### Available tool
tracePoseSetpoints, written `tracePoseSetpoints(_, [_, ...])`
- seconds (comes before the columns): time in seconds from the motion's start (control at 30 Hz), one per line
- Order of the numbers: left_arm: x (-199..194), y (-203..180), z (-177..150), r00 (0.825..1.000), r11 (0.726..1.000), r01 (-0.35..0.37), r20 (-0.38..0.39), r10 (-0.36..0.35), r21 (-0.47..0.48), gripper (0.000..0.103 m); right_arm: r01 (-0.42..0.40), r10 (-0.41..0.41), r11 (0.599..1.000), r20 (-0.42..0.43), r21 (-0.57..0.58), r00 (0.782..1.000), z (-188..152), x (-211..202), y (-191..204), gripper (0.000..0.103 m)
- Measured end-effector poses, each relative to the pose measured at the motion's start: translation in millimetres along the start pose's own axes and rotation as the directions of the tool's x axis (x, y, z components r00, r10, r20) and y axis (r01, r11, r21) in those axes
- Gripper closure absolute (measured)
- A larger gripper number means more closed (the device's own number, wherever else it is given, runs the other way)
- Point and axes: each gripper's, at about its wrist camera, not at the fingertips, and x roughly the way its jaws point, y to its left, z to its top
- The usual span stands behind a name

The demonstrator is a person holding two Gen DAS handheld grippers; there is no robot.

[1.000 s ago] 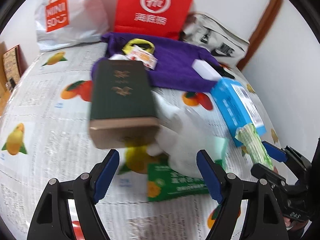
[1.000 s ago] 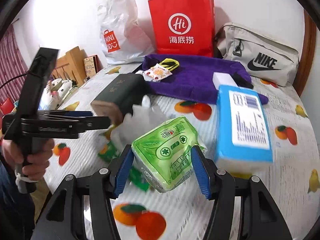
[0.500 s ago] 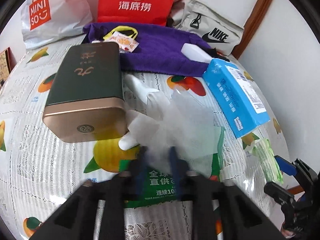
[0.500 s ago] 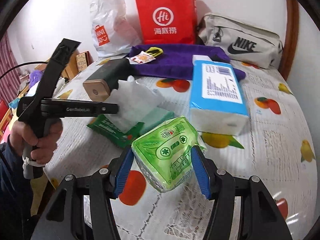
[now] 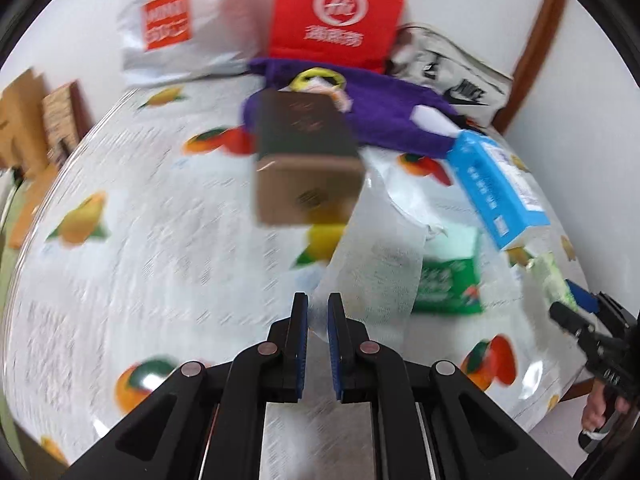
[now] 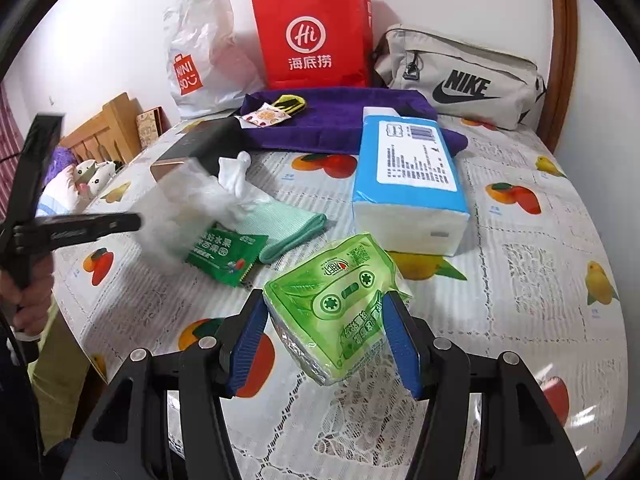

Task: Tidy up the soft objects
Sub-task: 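Move the left gripper toward the clear mesh bag while the right gripper grasps the green cassette-print packet, then close the left gripper on the clear mesh bag, then carry the mesh bag over the towel with the left gripper while the right gripper carries the green packet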

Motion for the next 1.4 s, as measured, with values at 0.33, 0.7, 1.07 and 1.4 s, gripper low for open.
tracePoseSetpoints(0.33, [9.8,25.7,-14.5,0.997,0.997,-0.051,-0.057,0.048,-0.062,0.056,0.006,-0.006,1.0,-0.015,0.016,1.0,-6.3,0.7,-4.3,0.045])
tracePoseSetpoints(0.7, [36.5,-10.4,3.0,0.997,0.997,-0.052,-0.055,0.056,0.062,0.028,0.009,-0.006,0.999,-0.044,0.053,0.999,-10.3,9.5,-13.0,0.044])
tracePoseSetpoints(1.07, [38.7,-23.4,-9.3,0.993,0.98,-0.115,-0.001,0.117,0.163,0.019,0.075,-0.074,0.997,-0.045,0.022,0.996,-11.5,20.7,-15.3,0.044])
tracePoseSetpoints(1.4, [25.2,8.4,-2.2,0.995,0.994,-0.095,0.016,0.094,0.058,0.091,0.089,-0.089,0.996,-0.038,-0.014,0.995,-13.0,14.4,-7.5,0.044])
